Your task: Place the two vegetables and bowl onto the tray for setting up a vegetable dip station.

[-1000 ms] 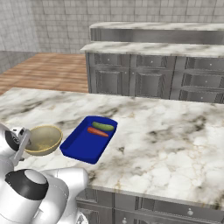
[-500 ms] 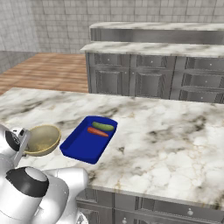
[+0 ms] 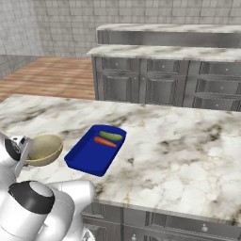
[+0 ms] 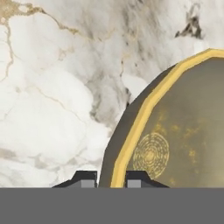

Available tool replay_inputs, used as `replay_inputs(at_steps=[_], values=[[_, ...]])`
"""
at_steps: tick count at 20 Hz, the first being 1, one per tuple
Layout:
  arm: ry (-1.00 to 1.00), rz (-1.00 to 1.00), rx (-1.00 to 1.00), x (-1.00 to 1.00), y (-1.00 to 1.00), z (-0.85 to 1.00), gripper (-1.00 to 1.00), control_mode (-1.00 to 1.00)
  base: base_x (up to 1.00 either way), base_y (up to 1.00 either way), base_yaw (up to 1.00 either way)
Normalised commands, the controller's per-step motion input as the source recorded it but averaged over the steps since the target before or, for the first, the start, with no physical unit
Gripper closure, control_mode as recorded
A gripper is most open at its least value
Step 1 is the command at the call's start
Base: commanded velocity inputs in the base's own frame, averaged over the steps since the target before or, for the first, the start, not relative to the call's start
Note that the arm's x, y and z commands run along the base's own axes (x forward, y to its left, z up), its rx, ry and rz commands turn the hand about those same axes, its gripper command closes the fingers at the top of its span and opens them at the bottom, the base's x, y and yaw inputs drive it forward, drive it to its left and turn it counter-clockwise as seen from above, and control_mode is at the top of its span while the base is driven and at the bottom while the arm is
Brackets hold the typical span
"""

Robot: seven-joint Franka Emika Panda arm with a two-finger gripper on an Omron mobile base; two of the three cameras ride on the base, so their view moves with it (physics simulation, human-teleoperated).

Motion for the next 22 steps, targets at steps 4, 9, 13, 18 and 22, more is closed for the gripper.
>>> replay_inputs(at_steps=[4,9,13,18,22], values=[[-0.04,0.00,0.00,0.00,0.00,0.53,1.00,-1.00,0.00,0.00,0.00],[-0.05,0.00,0.00,0.00,0.00,0.35,1.00,-1.00,0.00,0.00,0.00],[-0.02,0.00,0.01,0.00,-0.23,0.25,1.00,-1.00,0.00,0.00,0.00],[0.00,0.00,0.06,0.00,-0.48,0.28,1.00,-1.00,0.00,0.00,0.00],[0.00,0.00,0.09,0.00,-0.57,0.25,1.00,-1.00,0.00,0.00,0.00]])
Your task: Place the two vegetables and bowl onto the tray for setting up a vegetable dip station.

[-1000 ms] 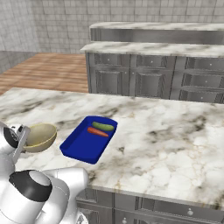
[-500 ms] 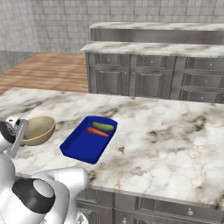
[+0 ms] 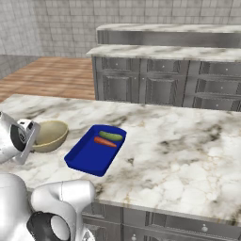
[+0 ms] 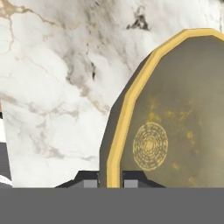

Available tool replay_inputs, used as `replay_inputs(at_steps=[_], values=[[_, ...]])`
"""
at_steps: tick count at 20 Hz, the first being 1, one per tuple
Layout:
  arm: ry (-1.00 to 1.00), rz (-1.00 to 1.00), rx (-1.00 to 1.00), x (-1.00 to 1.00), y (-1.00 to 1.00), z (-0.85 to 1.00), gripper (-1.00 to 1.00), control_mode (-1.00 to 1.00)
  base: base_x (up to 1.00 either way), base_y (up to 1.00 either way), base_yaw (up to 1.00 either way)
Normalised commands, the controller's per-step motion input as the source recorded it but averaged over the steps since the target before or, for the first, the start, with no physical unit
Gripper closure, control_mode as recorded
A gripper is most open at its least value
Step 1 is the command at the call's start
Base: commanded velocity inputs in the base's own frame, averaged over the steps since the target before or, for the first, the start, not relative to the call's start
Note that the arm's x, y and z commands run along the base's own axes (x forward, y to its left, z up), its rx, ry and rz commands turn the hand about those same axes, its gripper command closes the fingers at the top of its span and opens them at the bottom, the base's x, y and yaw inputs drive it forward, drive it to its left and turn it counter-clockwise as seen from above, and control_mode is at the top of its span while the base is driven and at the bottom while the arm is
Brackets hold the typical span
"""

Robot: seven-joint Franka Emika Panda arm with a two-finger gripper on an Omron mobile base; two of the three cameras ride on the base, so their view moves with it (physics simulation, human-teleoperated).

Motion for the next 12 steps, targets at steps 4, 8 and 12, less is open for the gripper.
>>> replay_inputs(at_steps=[4,8,12], values=[[0.00,0.00,0.12,0.00,-0.67,0.14,1.00,-1.00,0.00,0.00,0.00],[0.00,0.00,0.08,0.00,-0.64,0.12,1.00,-1.00,0.00,0.00,0.00],[0.00,0.00,0.05,0.00,-0.61,0.03,1.00,-1.00,0.00,0.00,0.00]])
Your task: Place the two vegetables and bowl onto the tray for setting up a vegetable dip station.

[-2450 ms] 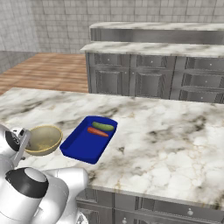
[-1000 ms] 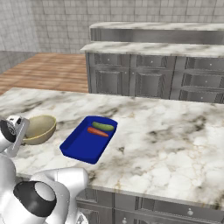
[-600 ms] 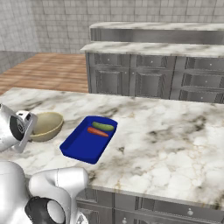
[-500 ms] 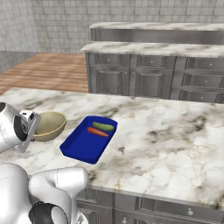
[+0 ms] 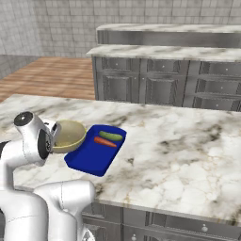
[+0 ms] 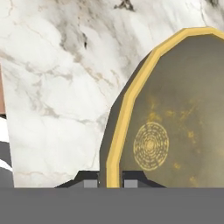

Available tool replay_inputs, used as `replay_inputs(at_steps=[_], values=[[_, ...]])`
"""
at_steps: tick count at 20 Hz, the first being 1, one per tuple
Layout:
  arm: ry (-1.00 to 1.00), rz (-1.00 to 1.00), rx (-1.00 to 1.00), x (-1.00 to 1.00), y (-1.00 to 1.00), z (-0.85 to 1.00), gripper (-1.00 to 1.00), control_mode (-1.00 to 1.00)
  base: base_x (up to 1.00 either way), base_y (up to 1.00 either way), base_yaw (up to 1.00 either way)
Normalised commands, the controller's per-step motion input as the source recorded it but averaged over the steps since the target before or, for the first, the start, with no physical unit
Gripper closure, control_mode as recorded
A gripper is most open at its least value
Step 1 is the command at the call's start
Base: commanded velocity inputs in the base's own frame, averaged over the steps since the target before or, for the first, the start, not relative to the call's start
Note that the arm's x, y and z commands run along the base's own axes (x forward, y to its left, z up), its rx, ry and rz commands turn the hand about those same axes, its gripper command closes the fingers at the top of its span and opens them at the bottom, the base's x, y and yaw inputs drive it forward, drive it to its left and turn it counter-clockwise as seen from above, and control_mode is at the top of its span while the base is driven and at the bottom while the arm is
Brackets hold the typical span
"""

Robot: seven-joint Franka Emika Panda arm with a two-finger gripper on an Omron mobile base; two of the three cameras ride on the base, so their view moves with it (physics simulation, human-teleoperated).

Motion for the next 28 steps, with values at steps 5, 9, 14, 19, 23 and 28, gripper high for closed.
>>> replay_inputs(at_steps=[5,9,14,19,23,28], values=[[0.00,0.00,0.00,0.00,-0.51,0.00,1.00,-1.00,0.00,0.00,0.00],[-0.02,0.00,-0.01,0.00,-0.38,0.00,1.00,-1.00,0.00,0.00,0.00],[-0.01,0.00,0.00,0.06,-0.34,0.00,1.00,-1.00,0.00,0.00,0.00],[0.00,0.00,0.00,0.00,-0.33,0.00,1.00,-1.00,0.00,0.00,0.00],[0.00,0.00,0.00,0.00,-0.32,0.00,1.00,-1.00,0.00,0.00,0.00],[0.00,0.00,-0.01,0.00,-0.25,-0.07,1.00,-1.00,0.00,0.00,0.00]])
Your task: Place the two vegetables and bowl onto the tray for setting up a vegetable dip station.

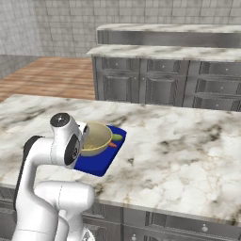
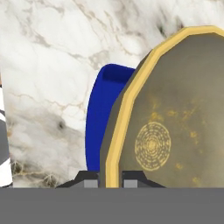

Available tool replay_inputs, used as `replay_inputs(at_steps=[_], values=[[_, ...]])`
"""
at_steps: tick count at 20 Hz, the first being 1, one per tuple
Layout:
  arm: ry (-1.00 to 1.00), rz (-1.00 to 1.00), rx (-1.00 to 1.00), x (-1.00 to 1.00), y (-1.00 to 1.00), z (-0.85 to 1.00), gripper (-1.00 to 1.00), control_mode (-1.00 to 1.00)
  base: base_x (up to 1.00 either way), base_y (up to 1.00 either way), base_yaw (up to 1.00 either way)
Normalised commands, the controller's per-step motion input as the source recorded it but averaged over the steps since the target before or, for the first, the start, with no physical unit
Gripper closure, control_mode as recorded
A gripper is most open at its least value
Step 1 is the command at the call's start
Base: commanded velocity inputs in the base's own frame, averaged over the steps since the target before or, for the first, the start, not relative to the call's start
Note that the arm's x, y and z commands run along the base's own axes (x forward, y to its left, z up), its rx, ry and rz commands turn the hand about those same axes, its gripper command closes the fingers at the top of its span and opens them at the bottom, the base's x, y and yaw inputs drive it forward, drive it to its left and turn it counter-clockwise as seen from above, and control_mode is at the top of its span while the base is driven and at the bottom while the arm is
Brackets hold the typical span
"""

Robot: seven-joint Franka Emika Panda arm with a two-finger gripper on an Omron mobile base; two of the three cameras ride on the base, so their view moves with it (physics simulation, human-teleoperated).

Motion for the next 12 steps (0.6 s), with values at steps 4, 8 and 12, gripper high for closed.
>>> replay_inputs(at_steps=[4,8,12], values=[[0.00,0.00,-0.01,0.00,-0.03,-0.17,1.00,-1.00,0.00,0.00,0.00],[0.00,0.00,-0.03,0.00,0.00,-0.30,1.00,-1.00,0.00,0.00,0.00],[0.00,0.00,-0.02,0.00,-0.03,-0.27,1.00,-1.00,0.00,0.00,0.00]])
